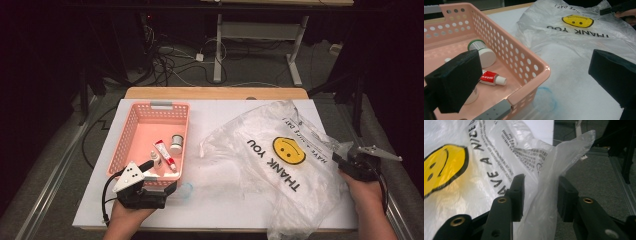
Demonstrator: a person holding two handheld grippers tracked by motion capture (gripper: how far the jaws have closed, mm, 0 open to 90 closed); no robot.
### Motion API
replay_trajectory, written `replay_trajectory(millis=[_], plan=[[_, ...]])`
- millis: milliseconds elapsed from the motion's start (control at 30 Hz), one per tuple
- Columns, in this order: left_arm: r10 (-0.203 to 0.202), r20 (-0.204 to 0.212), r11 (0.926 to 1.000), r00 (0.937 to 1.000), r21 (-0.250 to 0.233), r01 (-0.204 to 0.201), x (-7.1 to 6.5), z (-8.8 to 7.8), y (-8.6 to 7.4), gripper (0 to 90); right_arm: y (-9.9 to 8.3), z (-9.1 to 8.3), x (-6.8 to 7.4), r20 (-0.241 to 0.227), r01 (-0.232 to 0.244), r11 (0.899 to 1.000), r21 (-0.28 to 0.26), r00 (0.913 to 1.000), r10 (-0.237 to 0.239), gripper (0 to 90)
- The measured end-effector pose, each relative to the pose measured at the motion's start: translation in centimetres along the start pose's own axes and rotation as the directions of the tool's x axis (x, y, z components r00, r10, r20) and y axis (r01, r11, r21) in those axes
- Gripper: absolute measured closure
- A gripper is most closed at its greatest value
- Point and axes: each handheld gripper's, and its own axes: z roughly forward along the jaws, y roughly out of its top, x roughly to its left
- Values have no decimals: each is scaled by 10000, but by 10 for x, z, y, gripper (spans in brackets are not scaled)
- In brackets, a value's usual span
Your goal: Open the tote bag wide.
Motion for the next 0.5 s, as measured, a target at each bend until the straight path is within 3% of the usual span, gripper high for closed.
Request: replay_trajectory(millis=[133, 200, 233, 333, 500], plan=[[353, -94, 9993, 9993, 107, -352, -5, 2, 1, 0, -6, -6, 13, -397, 36, 10000, 82, 9992, -33, 561], [261, 36, 9997, 9997, -26, -260, -5, 2, 2, 0, -7, -8, 21, -681, 37, 9999, 123, 9977, -29, 510], [150, 76, 9999, 9999, -66, -150, -4, 2, 2, 0, -8, -8, 24, -779, 237, 9997, -15, 9967, -238, 476], [-59, 104, 9998, 9999, -177, 61, -1, 0, 1, 0, -7, -14, 28, -841, 254, 9991, -344, 9961, -282, 340], [-249, 161, 9996, 9996, -146, 251, 2, -2, 2, 0, -7, -41, 28, -910, 285, 9944, -1013, 9951, -378, 210]])
